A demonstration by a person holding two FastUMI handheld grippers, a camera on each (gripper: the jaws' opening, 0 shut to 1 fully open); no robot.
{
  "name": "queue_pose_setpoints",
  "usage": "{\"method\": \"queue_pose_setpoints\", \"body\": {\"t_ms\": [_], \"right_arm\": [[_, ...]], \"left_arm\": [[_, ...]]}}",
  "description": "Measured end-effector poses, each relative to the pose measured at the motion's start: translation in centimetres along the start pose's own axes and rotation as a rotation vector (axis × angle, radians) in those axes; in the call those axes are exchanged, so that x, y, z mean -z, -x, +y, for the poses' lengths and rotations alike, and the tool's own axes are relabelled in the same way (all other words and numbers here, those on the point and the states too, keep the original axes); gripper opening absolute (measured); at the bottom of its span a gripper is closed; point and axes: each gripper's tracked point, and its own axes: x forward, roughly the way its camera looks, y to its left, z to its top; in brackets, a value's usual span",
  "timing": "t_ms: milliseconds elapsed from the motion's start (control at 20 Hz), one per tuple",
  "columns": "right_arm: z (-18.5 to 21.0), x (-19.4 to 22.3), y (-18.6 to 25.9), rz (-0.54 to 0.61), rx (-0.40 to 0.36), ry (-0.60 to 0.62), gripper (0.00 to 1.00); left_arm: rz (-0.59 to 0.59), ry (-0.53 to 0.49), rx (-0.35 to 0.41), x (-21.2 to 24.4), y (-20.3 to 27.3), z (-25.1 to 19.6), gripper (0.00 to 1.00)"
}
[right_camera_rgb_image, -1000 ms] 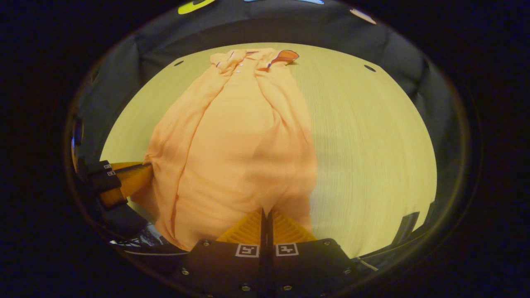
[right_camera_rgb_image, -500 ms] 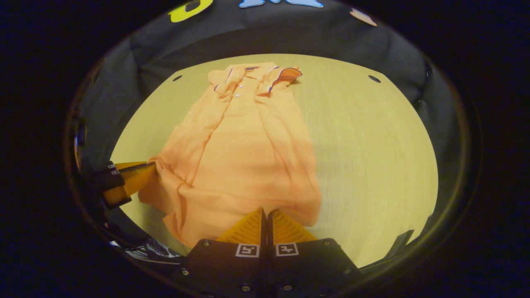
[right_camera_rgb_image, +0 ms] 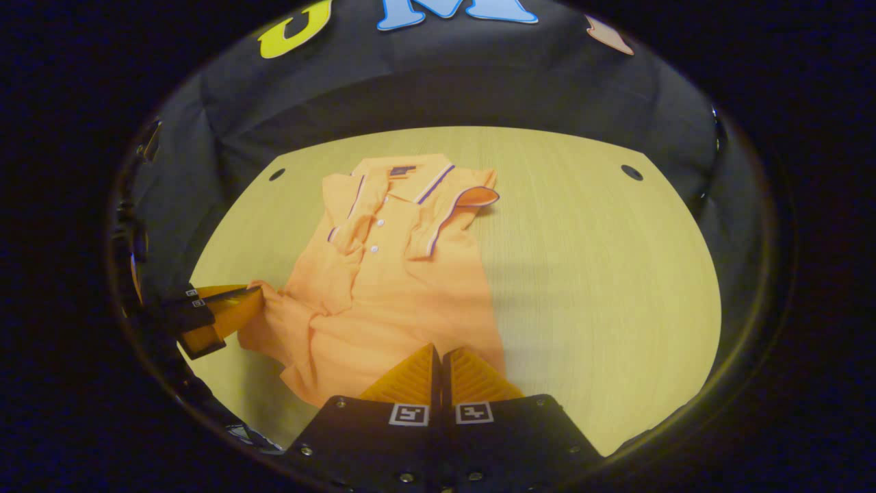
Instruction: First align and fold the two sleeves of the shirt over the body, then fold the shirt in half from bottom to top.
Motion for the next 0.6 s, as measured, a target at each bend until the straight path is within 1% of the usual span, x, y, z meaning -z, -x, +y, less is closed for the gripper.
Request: {"method": "queue_pose_setpoints", "body": {"t_ms": [250, 300, 400, 450, 600], "right_arm": [[-0.8, -8.3, -3.0, -0.098, 0.012, -0.003, 0.00], [-1.0, -9.8, -3.6, -0.117, 0.014, -0.007, 0.00], [-1.3, -12.6, -5.1, -0.147, 0.023, -0.006, 0.00], [-1.5, -13.9, -5.7, -0.160, 0.030, -0.001, 0.00], [-2.3, -17.3, -7.7, -0.190, 0.048, 0.009, 0.00]], "left_arm": [[-0.072, 0.009, -0.010, -7.4, -3.6, 2.0, 0.06], [-0.083, 0.013, -0.009, -8.9, -4.4, 2.4, 0.05], [-0.098, 0.017, -0.005, -11.4, -5.9, 3.0, 0.06], [-0.102, 0.017, -0.003, -12.2, -6.8, 3.1, 0.07], [-0.105, 0.010, -0.001, -14.6, -9.3, 3.7, 0.05]]}}
